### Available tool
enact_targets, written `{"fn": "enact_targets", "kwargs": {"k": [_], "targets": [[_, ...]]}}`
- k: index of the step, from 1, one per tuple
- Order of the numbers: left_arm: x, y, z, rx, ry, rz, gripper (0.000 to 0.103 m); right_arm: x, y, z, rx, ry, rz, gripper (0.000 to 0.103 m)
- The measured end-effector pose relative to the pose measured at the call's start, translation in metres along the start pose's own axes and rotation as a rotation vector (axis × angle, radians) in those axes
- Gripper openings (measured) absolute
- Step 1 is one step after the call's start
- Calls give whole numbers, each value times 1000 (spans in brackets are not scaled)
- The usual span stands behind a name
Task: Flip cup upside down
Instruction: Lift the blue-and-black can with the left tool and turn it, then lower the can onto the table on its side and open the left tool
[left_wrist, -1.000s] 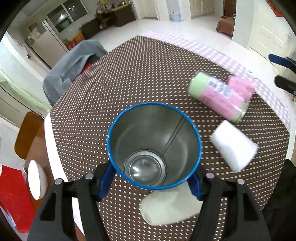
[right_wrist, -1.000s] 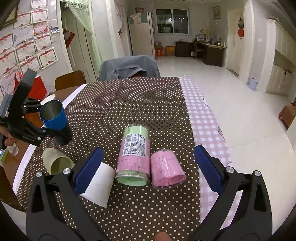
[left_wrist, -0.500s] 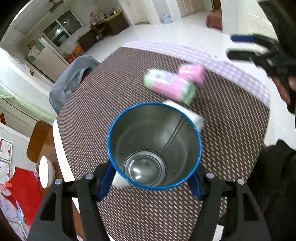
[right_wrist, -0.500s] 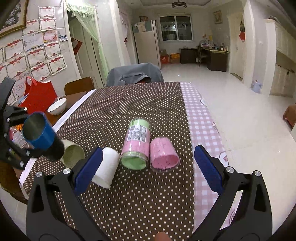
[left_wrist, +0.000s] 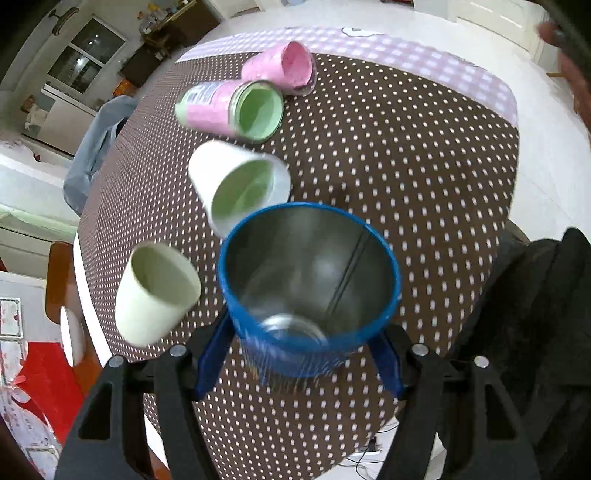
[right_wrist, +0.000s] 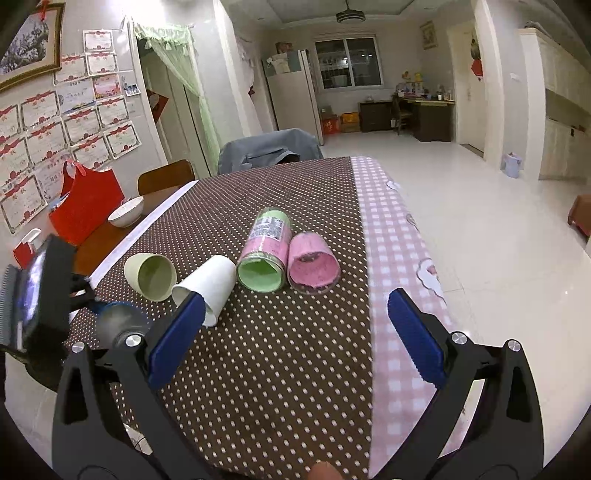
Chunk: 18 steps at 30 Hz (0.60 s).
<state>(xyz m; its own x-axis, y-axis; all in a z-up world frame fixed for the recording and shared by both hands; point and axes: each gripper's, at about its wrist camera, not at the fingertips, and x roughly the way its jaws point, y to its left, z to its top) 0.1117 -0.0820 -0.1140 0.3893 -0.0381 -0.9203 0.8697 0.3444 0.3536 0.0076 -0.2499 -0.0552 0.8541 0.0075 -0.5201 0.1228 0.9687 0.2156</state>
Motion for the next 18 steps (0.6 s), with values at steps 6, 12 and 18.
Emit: {"fn": "enact_targets", "kwargs": {"k": [6, 12, 18], "targets": [[20, -17, 33, 32, 16, 1, 70, -4, -20, 1, 39, -19, -27, 97], [9, -26, 39, -6, -75, 26, 85, 1, -26, 0, 47, -3, -25, 97], [-18, -12, 16, -182, -221, 81, 91, 9, -14, -1, 19, 18, 5, 97]]}}
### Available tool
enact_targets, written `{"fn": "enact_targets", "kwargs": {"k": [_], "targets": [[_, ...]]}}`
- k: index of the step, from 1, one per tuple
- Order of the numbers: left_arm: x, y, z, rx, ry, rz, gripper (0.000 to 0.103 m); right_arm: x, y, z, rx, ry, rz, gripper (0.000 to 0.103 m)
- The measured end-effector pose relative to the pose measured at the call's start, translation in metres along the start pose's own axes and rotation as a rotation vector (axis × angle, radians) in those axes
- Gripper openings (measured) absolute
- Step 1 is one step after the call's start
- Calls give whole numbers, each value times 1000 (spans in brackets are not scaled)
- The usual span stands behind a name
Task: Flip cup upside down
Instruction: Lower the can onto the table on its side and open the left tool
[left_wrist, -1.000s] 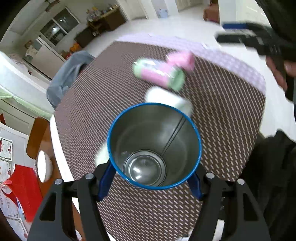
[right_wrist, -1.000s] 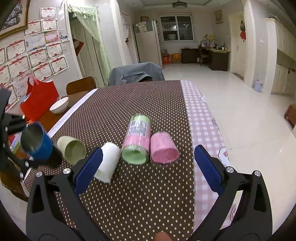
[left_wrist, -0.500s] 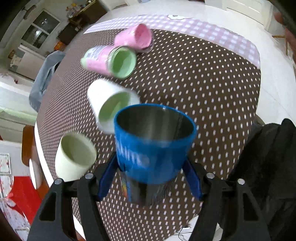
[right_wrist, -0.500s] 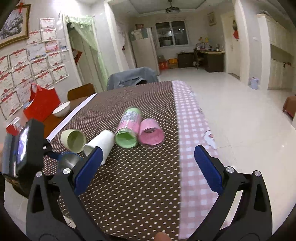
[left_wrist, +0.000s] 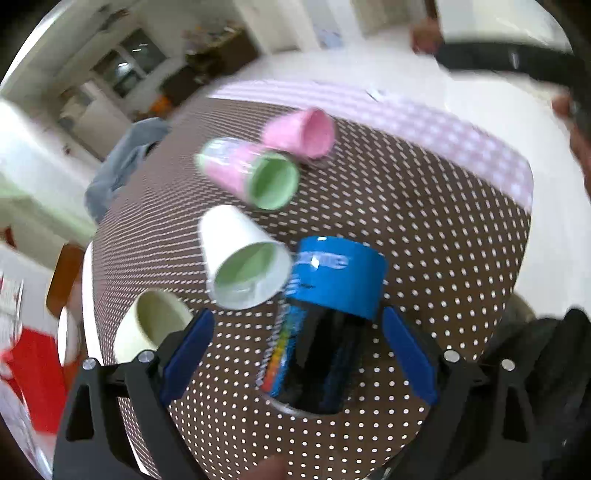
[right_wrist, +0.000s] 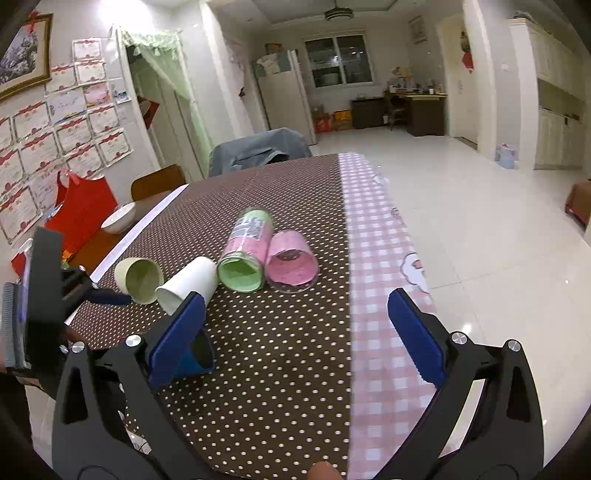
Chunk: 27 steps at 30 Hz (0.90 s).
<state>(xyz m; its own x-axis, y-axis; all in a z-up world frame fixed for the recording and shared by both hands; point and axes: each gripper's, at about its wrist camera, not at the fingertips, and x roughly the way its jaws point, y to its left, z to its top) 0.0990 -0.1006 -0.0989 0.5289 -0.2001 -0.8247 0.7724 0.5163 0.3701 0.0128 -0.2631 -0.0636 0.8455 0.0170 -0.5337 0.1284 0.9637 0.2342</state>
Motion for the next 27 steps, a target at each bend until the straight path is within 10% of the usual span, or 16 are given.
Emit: {"fn": "enact_targets", "kwargs": {"k": [27], "targets": [[-90, 47, -68, -519, -293, 187, 91, 0, 77, 13, -189, -33, 183, 97]]}}
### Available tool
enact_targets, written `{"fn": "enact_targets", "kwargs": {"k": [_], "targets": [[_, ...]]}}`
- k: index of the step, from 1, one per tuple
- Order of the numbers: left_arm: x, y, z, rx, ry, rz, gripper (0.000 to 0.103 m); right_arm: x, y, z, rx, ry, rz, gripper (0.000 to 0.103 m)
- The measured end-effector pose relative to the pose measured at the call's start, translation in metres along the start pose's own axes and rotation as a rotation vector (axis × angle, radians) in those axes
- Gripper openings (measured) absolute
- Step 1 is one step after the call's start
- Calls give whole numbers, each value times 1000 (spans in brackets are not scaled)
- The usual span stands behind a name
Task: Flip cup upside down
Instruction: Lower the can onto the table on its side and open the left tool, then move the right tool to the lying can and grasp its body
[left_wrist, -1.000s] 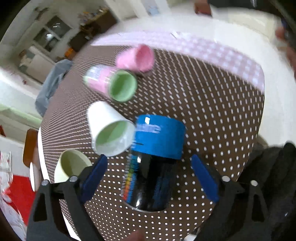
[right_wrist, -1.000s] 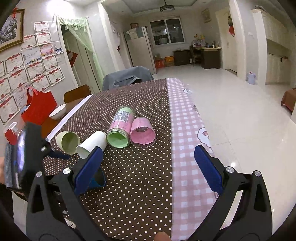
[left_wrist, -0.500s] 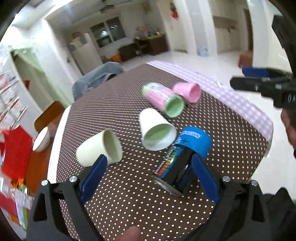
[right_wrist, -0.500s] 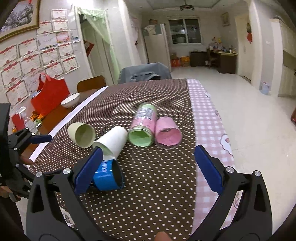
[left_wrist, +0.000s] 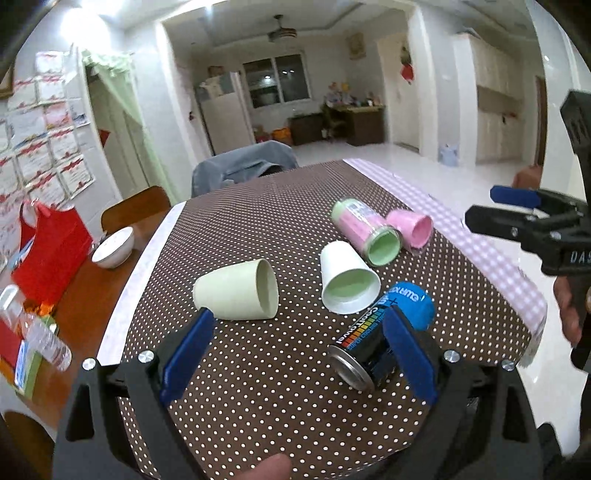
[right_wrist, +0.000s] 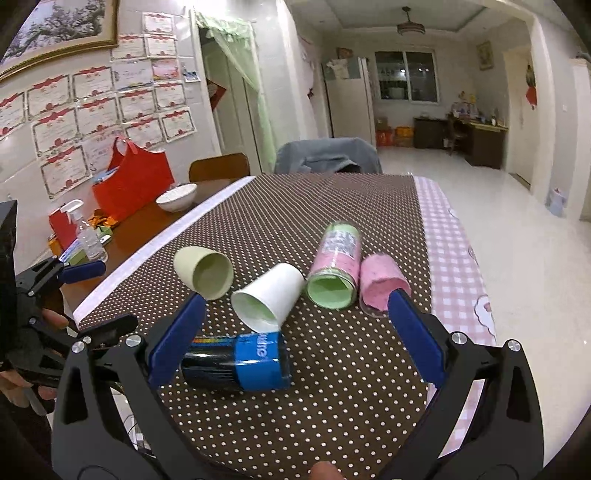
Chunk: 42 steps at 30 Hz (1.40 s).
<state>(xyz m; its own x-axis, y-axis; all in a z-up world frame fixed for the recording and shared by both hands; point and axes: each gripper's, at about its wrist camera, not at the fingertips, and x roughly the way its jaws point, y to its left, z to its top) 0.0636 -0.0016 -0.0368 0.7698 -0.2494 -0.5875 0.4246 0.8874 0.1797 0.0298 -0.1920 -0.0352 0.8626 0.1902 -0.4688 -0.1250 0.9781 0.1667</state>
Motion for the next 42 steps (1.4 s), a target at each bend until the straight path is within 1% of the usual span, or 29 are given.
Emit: {"fn": "enact_targets", "kwargs": {"k": [4, 8, 10, 15, 18, 22, 32, 36, 42], "targets": [[-9, 7, -2, -56, -17, 13, 91, -4, 6, 2, -30, -48, 10, 97], [-16, 10, -4, -86, -34, 61, 91, -6, 18, 4, -109, -73, 6, 97], [-22, 12, -4, -97, -48, 85, 91, -5, 22, 5, -129, -72, 15, 97], [-38, 17, -5, -139, -82, 115, 91, -5, 32, 6, -179, -56, 38, 97], [-47, 21, -7, -166, -102, 145, 91, -2, 38, 8, -201, -27, 74, 97], [-55, 25, -9, -195, -118, 172, 91, -3, 46, 9, -238, -25, 86, 97], [-69, 26, -13, -221, -148, 225, 91, -4, 58, 11, -335, -15, 121, 97], [-72, 26, -14, -221, -160, 239, 91, -1, 65, 7, -416, 12, 150, 97], [-68, 29, -18, -218, -154, 245, 91, 26, 85, -13, -662, 146, 208, 97]]}}
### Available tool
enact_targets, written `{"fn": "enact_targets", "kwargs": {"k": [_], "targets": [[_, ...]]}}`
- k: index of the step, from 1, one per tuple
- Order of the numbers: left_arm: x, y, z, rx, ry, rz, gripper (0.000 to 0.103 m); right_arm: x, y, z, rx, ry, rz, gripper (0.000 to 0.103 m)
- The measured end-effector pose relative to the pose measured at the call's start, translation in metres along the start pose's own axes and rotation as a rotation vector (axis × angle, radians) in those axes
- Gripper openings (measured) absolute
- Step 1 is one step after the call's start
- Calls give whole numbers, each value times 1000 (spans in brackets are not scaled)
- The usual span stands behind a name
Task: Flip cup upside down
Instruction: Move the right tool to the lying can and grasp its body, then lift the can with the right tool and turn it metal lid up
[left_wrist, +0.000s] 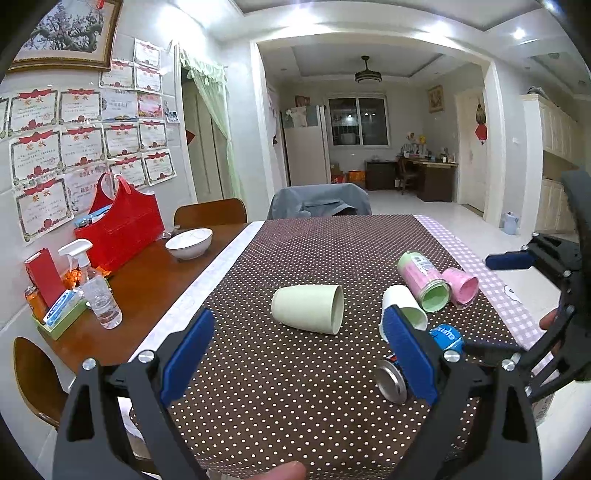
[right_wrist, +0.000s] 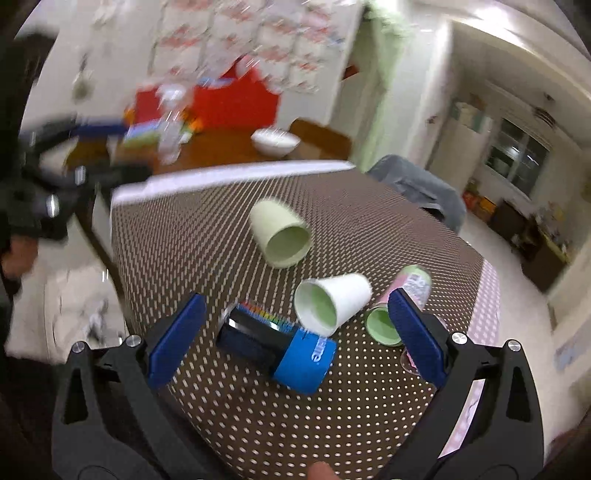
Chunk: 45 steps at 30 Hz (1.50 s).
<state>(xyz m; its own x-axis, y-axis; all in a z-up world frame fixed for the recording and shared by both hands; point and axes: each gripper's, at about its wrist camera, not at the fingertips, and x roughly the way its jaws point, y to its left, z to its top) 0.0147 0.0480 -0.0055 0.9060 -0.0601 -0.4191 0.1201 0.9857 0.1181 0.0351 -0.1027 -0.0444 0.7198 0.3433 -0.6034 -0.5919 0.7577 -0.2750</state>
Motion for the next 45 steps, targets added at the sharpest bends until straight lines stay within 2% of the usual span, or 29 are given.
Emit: {"fn": "enact_targets", "kwargs": {"k": [6, 13, 31, 32, 33, 39, 45], "targets": [[8, 6, -6, -1, 21, 10, 91, 37, 16, -4, -224, 143, 81, 97], [18, 11, -17, 3, 54, 9, 91, 69, 26, -6, -396, 274, 169, 97], [36, 20, -38, -29, 113, 8, 91, 139, 51, -12, -743, 573, 213, 89], [36, 21, -39, -31, 116, 9, 91, 143, 52, -13, -744, 587, 220, 82], [37, 22, -40, -34, 119, 10, 91, 144, 51, -14, -735, 599, 232, 69], [39, 23, -42, -42, 126, 14, 91, 146, 33, -12, -649, 595, 231, 68], [38, 17, -39, -33, 121, 6, 91, 127, 11, -7, -535, 519, 233, 67]]}}
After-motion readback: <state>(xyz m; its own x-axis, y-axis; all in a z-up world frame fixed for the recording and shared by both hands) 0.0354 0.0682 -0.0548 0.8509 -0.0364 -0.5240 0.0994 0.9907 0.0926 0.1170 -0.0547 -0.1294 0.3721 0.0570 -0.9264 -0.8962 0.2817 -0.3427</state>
